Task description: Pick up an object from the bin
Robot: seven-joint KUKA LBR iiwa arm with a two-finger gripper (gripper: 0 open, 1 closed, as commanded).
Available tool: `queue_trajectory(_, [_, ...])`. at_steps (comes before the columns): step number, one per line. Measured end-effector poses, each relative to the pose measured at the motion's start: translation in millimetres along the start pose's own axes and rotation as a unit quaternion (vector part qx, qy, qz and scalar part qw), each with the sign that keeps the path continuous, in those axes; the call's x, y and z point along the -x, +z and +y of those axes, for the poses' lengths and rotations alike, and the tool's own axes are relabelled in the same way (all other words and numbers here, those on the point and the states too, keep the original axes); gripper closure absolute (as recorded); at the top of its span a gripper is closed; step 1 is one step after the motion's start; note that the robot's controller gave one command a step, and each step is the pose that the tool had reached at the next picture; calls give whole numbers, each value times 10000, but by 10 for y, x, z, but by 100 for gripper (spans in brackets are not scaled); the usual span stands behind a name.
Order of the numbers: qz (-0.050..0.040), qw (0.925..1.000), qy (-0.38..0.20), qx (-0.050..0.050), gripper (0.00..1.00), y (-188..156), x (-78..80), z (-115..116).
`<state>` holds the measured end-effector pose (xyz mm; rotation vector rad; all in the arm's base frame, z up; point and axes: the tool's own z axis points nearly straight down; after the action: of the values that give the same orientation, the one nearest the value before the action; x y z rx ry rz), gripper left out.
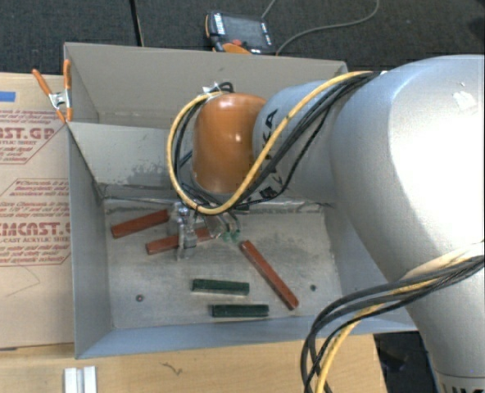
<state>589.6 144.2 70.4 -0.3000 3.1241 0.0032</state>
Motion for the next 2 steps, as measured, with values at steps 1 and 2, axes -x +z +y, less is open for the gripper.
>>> queue_trajectory(1, [18, 10000, -2, -1, 0, 9, -11, 0])
queue_trajectory(2, [16, 10000, -1, -1, 100, 1, -8, -2])
